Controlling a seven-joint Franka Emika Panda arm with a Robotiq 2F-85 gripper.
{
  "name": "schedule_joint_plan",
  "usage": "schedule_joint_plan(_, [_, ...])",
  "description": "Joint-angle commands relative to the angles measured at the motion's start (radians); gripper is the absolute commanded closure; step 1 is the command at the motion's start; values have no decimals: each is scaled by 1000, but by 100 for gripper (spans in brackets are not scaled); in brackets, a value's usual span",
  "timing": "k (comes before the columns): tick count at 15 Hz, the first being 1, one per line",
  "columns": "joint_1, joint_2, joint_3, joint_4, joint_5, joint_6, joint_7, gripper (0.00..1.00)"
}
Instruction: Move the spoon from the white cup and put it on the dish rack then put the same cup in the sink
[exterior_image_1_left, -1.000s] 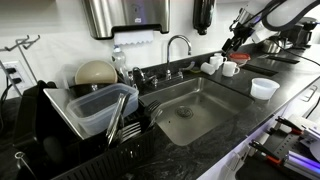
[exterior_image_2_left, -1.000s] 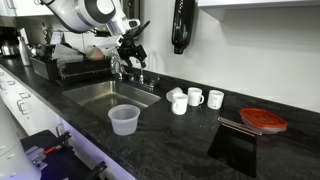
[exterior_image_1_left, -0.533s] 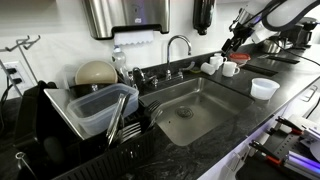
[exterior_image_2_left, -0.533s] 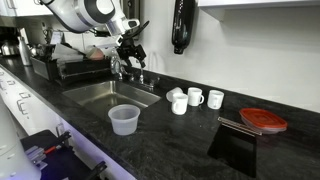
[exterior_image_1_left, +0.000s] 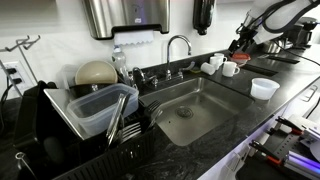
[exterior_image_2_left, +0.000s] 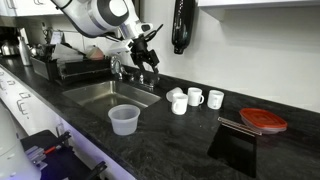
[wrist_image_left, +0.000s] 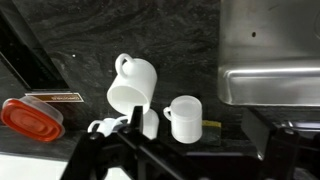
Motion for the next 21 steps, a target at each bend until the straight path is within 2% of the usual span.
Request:
schedule_joint_plan(1, [-43, 131, -15, 96, -96, -17, 51, 0])
schedule_joint_plan(6, [4, 308, -92, 224, -185, -51, 62, 0])
schedule_joint_plan(10, [71, 415, -153, 308, -142, -76, 15, 0])
schedule_joint_plan(15, [147, 490, -197, 371, -133, -106, 6, 0])
schedule_joint_plan(21, [182, 539, -236, 413, -130, -117, -11, 0])
